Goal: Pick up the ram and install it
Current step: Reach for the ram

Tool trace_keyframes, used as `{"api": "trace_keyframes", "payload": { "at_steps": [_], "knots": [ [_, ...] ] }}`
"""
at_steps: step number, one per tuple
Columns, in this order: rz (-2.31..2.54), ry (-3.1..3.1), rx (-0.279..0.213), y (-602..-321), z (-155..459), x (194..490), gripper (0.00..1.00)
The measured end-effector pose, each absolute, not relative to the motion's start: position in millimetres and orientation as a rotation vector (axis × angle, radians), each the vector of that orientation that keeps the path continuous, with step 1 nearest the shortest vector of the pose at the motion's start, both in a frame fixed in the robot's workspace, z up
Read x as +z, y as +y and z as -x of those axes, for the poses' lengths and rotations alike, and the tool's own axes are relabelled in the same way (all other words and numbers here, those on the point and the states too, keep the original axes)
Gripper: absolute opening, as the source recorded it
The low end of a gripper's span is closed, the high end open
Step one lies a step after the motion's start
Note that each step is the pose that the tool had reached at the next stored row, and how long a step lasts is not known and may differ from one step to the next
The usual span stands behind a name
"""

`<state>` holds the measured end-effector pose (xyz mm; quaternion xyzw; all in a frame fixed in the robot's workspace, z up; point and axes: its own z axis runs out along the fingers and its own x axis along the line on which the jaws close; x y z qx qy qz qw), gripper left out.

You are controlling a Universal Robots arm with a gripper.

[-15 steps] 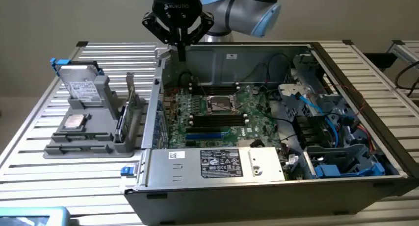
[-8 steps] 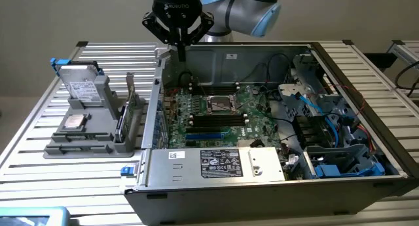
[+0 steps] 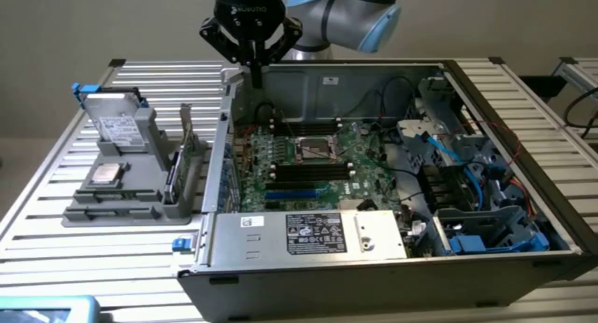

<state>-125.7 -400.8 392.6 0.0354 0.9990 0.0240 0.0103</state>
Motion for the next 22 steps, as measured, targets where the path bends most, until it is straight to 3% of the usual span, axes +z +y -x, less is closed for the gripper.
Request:
{"api": "trace_keyframes", "payload": {
  "at_steps": [22],
  "knots": [
    [-0.112, 3.136, 0.074, -430, 175, 389, 0.11]
  ]
}}
